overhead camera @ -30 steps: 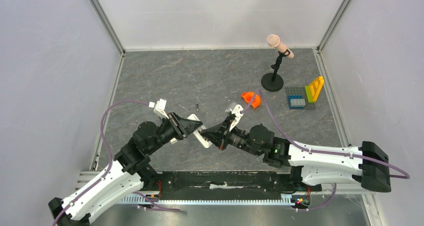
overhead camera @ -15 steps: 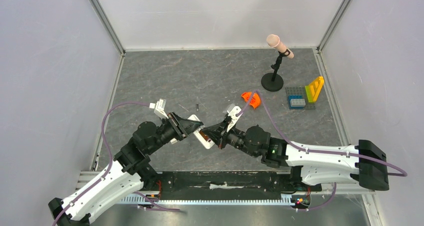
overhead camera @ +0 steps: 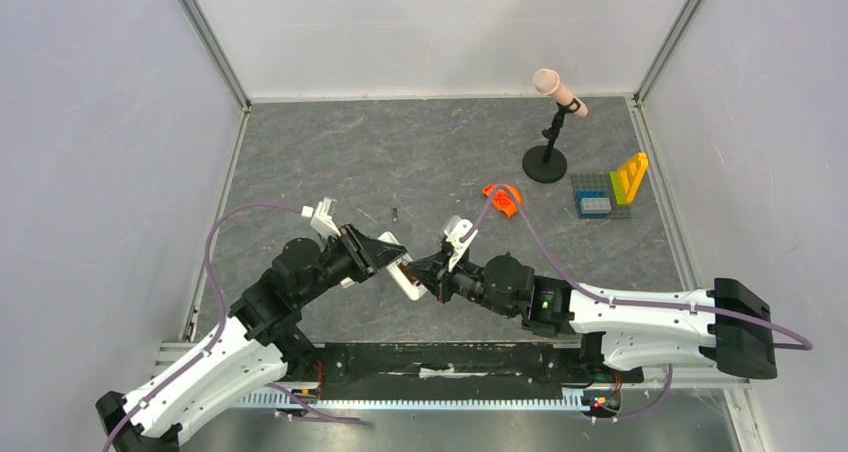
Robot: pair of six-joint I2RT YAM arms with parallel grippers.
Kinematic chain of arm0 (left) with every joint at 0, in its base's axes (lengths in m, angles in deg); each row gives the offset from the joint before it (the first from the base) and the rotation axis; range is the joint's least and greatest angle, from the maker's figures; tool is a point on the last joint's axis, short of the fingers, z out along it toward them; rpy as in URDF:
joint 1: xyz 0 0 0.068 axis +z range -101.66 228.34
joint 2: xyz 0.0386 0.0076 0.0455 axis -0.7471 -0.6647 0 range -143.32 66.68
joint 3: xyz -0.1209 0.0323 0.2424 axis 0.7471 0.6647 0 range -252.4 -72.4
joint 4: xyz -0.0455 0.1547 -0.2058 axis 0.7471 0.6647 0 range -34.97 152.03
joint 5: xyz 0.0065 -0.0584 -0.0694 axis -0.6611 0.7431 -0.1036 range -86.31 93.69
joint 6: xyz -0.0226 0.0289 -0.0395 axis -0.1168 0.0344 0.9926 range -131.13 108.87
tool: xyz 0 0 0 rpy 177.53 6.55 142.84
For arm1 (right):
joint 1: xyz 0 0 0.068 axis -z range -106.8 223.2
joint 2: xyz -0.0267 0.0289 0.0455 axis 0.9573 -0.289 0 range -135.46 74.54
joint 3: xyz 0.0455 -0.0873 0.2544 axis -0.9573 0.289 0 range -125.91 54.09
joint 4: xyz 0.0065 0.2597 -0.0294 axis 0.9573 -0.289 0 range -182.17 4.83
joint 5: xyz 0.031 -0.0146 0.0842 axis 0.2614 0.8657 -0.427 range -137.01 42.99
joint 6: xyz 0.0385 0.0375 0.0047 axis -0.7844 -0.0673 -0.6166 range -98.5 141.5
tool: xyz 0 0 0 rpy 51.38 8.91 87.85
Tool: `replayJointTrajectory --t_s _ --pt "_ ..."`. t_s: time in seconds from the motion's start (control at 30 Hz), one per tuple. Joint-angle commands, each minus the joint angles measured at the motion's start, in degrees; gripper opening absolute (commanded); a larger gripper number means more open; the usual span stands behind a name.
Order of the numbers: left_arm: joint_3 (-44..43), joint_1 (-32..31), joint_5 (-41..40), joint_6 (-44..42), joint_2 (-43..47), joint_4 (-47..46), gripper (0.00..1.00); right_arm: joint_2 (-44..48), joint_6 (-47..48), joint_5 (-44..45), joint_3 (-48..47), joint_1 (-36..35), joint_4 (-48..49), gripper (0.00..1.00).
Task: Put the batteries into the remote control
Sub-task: Load the battery into the remote control.
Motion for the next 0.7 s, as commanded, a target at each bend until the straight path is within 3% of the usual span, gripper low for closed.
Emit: replayJointTrajectory --t_s 0.0,0.67 --pt "-3.3 0.2 -0.3 1.0 0.0 -1.9 0.02 -0.7 1.8 0.4 -1.1 0.0 -2.7 0.01" --pt "-3.8 0.2 0.1 0.3 -0.6 -0.8 0.02 -2.4 -1.6 5.3 -2.7 -0.3 -7.6 0.15"
